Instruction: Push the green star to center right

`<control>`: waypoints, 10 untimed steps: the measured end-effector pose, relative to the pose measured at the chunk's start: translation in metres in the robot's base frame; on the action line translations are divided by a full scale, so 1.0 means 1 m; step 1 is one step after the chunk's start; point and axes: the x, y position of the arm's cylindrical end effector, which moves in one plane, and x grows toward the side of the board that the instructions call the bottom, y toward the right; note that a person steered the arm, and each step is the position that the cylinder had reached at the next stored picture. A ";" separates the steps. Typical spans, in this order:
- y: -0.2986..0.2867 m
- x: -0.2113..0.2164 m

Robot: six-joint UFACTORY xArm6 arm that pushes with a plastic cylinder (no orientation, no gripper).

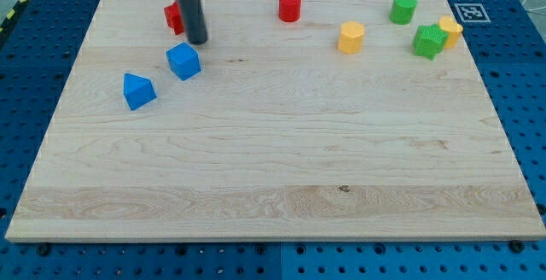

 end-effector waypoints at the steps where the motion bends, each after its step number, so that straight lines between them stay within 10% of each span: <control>1: 0.046 0.006; 7: 0.229 -0.055; 10: 0.323 -0.002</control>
